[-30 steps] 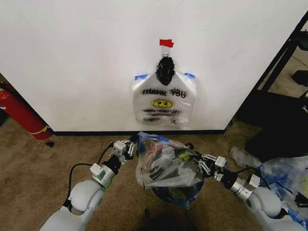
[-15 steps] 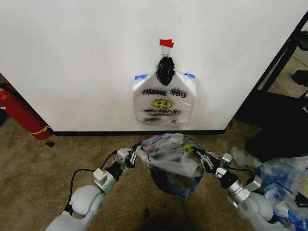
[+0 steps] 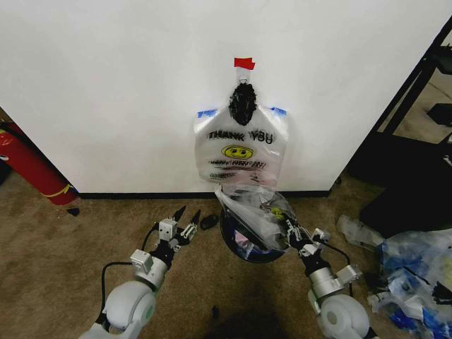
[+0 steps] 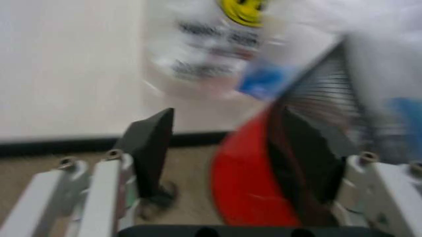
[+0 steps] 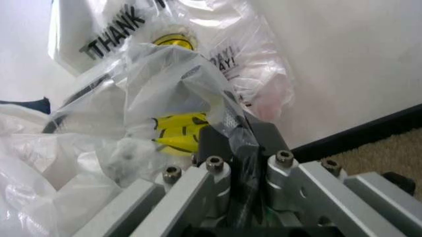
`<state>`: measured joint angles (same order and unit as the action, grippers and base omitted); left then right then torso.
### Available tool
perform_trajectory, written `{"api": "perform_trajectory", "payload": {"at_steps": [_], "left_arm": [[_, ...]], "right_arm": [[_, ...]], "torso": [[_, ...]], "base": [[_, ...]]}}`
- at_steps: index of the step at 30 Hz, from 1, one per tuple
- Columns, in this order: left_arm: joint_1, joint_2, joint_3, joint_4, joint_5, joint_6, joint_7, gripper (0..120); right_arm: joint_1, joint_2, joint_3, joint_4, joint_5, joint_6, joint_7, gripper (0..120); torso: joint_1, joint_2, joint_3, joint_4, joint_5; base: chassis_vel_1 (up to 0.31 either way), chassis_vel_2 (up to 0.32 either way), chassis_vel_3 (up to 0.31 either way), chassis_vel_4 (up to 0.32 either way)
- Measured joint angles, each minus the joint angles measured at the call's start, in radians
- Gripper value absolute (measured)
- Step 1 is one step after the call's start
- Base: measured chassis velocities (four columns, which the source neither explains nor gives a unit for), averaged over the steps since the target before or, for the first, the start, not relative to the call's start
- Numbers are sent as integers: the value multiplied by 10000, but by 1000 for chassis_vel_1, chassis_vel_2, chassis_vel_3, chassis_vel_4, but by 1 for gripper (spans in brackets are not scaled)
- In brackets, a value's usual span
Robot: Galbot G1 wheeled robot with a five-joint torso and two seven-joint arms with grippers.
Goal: Pick up the garbage bag from the wall and place it over the trash bin.
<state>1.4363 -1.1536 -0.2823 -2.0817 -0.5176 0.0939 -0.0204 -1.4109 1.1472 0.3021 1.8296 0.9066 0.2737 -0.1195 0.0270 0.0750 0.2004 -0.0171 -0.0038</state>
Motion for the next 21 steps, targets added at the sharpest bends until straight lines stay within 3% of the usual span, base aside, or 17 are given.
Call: {"api": "perform_trajectory", "payload": {"at_steps": [8, 21], "left_arm": [[670, -380, 639, -1741, -1396, 1565, -883, 97], [257, -708, 756, -2357, -4555, 4016, -2335, 94]], "right_arm": [[179, 163, 107, -194, -280, 525, -179, 1], [310, 216, 129, -360, -478, 730, -442, 1]], "torso": [[0, 0, -1, -1, 1], [0, 0, 0, -1, 1]], "base": [[0, 0, 0, 0], [0, 0, 0, 0]]}}
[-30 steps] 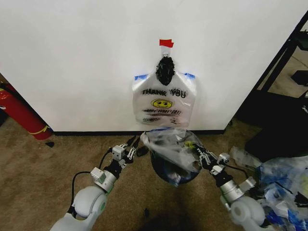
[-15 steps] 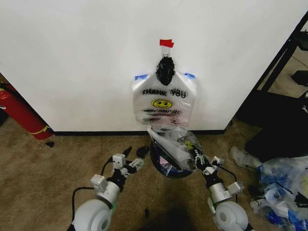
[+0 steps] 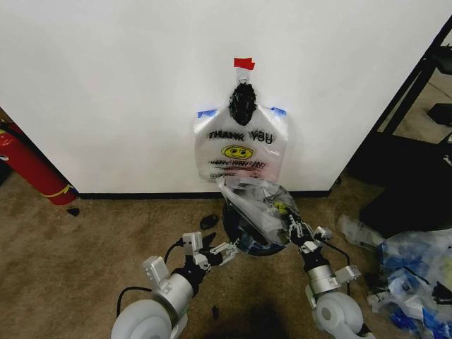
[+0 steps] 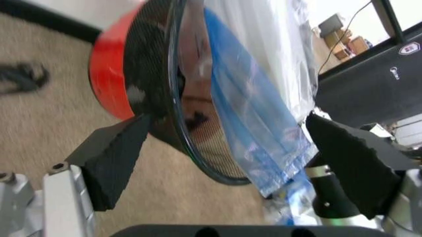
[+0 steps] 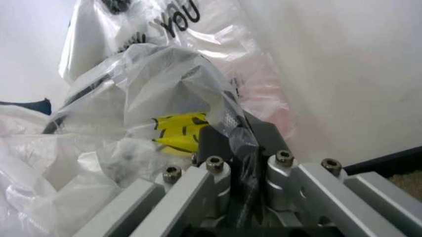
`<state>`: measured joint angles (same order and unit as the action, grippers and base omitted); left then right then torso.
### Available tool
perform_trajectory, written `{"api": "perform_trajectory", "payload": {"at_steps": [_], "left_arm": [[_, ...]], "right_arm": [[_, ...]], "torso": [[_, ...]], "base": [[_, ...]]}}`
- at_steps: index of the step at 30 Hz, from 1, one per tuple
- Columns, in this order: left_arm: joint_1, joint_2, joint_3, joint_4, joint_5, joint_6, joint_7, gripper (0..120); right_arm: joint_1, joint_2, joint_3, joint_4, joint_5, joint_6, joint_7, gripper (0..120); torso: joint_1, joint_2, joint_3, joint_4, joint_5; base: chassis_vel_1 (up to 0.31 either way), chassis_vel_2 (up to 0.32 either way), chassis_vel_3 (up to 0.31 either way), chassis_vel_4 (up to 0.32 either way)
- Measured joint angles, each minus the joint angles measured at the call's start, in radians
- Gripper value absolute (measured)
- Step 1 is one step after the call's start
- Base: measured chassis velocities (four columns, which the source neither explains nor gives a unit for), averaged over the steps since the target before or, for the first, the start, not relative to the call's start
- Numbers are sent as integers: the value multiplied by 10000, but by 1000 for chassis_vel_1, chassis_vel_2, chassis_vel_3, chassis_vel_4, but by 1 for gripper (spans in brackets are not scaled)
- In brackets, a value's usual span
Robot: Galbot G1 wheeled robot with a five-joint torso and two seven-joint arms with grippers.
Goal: Pick up the garbage bag from the wall and place it over the trash bin.
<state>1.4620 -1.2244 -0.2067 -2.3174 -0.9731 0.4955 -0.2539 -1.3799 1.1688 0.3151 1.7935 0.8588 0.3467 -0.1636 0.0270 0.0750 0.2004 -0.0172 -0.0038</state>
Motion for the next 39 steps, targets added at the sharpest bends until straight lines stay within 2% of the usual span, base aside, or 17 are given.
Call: {"api": "perform_trajectory", "payload": {"at_steps": [7, 16, 19, 23, 29, 30, 36, 39], "left_arm": [[-229, -140, -10, -23, -880, 552, -522, 92], [-347, -231, -3, -170, -1207, 748, -584, 91], [-378, -284, 51, -145, -1147, 785, -608, 88], [-386, -315, 78, -29, -1001, 786, -633, 79], [-299, -279, 25, 0, -837, 761, -692, 50], [-299, -279, 25, 0, -837, 761, -692, 50], [-142, -254, -16, -229, -740, 754, -666, 25], [-105, -259, -14, -265, -682, 756, -645, 18]], "right_arm": [[-5, 0, -39, 90, -127, -7, -13, 1], [-66, 21, -67, 197, -408, -33, -48, 1], [-91, 64, -85, 237, -511, -35, -70, 1], [-111, 90, -93, 302, -548, -35, -72, 1], [-182, 93, -44, 541, -623, -54, -73, 1], [-182, 93, -44, 541, -623, -54, -73, 1], [-188, 98, 10, 507, -666, -42, -20, 1], [-184, 117, 15, 489, -687, -38, 25, 1]], "torso": [[0, 0, 0, 0, 0], [0, 0, 0, 0, 0], [0, 0, 0, 0, 0], [0, 0, 0, 0, 0], [0, 0, 0, 0, 0], [0, 0, 0, 0, 0], [0, 0, 0, 0, 0], [0, 0, 0, 0, 0]], "base": [[0, 0, 0, 0], [0, 0, 0, 0], [0, 0, 0, 0], [0, 0, 0, 0], [0, 0, 0, 0], [0, 0, 0, 0], [0, 0, 0, 0], [0, 0, 0, 0]]}}
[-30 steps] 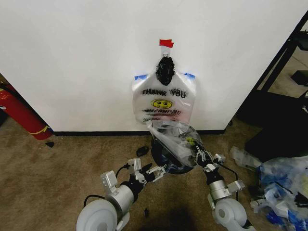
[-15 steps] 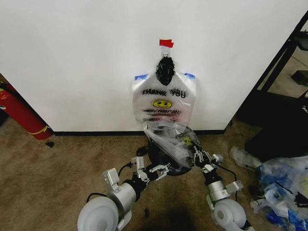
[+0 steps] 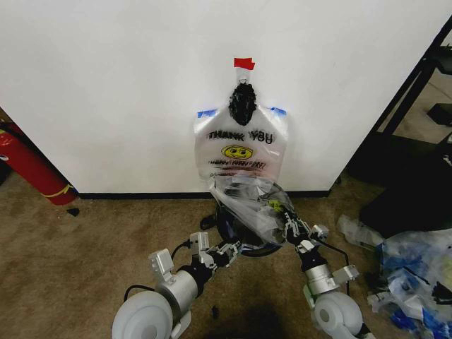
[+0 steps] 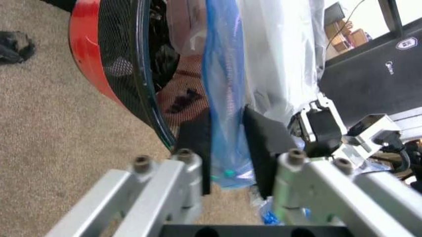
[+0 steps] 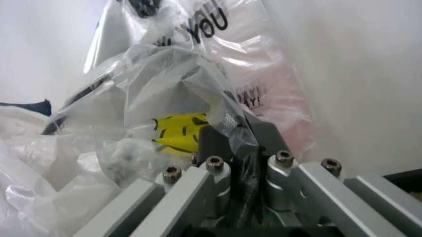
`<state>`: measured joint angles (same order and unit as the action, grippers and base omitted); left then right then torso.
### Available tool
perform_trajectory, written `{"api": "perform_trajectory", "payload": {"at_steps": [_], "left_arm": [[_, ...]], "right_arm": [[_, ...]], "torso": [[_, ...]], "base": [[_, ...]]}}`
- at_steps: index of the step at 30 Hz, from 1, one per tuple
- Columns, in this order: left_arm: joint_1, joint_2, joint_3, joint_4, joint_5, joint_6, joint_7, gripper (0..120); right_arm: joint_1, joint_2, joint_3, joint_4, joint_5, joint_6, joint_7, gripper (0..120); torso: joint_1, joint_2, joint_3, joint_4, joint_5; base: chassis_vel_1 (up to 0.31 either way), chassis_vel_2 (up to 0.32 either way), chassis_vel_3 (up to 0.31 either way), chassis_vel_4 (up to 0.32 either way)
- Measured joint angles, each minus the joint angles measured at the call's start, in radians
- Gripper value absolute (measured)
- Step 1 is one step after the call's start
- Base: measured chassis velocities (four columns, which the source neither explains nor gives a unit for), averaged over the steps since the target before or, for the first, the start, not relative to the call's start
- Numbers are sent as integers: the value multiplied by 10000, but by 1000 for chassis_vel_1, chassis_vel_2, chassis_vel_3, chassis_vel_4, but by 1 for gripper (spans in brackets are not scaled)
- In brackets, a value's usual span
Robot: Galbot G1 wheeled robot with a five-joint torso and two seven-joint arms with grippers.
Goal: Pick up the garbage bag from the wall and place it over the trash bin.
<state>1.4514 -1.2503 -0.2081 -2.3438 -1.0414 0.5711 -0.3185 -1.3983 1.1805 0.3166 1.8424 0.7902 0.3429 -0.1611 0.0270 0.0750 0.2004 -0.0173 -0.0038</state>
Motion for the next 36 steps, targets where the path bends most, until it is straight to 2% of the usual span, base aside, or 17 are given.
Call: {"api": "perform_trajectory", "payload": {"at_steps": [4, 15, 20, 26, 32, 36], "left_arm": [[116, -4, -3, -86, 236, 7, 110, 1], [515, 118, -92, -4, 1393, -360, 202, 0], [508, 123, -89, 599, 2052, -411, 179, 0], [33, 77, -72, 1894, 3000, -637, -46, 0], [-338, -41, -47, 2613, 3345, -1060, -95, 0], [-494, -52, -46, 2789, 3555, -1327, -95, 0]], "right_arm": [[24, 24, 9, -9, 80, 0, 190, 1], [85, 8, 11, 362, 1443, -494, 1458, 1], [22, -58, 24, 815, 2144, -878, 1978, 1], [-246, -256, 124, 1534, 2841, -1420, 2397, 1], [-485, -347, 58, 1923, 2926, -1838, 2573, 1], [-553, -350, -44, 1998, 2835, -2152, 2593, 1]], "torso": [[0, 0, 0, 0, 0], [0, 0, 0, 0, 0], [0, 0, 0, 1, -1], [1, 0, 0, 0, -3], [1, 0, 0, -1, -1], [1, 0, 0, -1, -2]], "base": [[0, 0, 0, 0], [0, 0, 0, 0], [0, 0, 0, 0], [0, 0, 0, 0], [0, 0, 0, 0], [0, 0, 0, 0]]}}
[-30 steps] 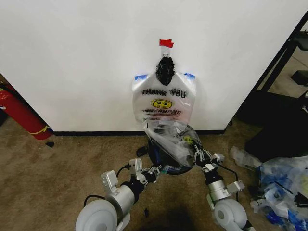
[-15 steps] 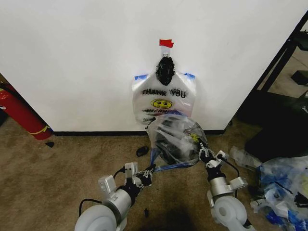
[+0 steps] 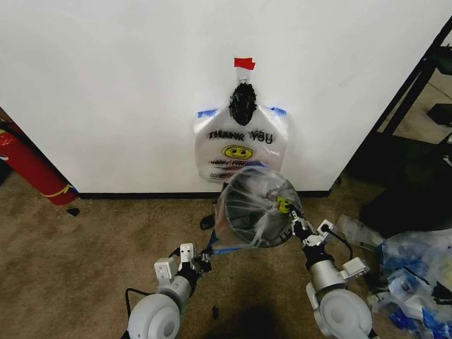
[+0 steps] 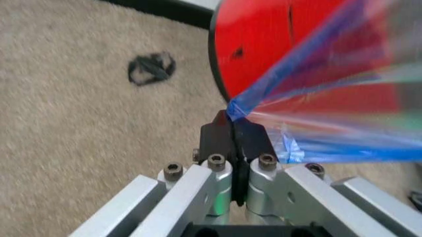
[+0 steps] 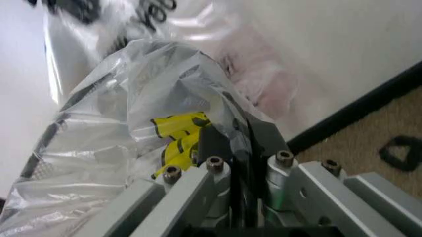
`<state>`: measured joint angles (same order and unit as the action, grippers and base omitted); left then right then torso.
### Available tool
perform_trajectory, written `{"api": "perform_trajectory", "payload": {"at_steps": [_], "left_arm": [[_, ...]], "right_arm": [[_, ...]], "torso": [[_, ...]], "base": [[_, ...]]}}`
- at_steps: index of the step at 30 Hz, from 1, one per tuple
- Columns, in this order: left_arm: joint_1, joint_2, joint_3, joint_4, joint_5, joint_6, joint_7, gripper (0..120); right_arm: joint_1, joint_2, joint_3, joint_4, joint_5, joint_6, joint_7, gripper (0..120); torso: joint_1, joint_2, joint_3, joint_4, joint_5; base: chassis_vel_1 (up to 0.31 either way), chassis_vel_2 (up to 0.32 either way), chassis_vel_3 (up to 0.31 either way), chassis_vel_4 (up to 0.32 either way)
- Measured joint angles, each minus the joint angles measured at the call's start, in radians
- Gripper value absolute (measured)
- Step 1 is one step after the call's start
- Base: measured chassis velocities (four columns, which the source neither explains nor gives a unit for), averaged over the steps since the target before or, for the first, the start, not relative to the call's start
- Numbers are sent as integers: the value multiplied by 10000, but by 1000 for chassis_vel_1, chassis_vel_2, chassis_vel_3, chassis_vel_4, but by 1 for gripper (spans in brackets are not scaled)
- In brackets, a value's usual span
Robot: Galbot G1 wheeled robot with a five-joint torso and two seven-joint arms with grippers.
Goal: Pick up the garbage bag from the wall and place it over the trash bin.
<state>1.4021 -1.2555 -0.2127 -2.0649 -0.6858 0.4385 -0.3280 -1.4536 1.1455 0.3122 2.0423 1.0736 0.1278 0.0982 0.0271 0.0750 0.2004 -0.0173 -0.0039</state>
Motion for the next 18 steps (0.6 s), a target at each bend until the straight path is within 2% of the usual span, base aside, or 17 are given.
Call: {"api": "perform_trajectory", "payload": {"at_steps": [6, 12, 18], "left_arm": [[-62, 61, 65, 333, 680, -372, 9, 0], [97, 140, 118, 433, 999, -671, 252, 0], [349, 467, 94, 343, 1788, -204, 509, 22]], "right_arm": [[36, 58, -279, 5, -28, -293, 10, 1], [237, 250, -650, -280, 3, 28, -266, 1], [647, 643, -804, -722, 136, 306, -426, 1]], "torso": [[0, 0, 0, 1, 0], [-1, 0, 0, 1, 0], [-1, 0, 0, 1, -1]], "base": [[0, 0, 0, 0], [0, 0, 0, 0], [0, 0, 0, 0]]}}
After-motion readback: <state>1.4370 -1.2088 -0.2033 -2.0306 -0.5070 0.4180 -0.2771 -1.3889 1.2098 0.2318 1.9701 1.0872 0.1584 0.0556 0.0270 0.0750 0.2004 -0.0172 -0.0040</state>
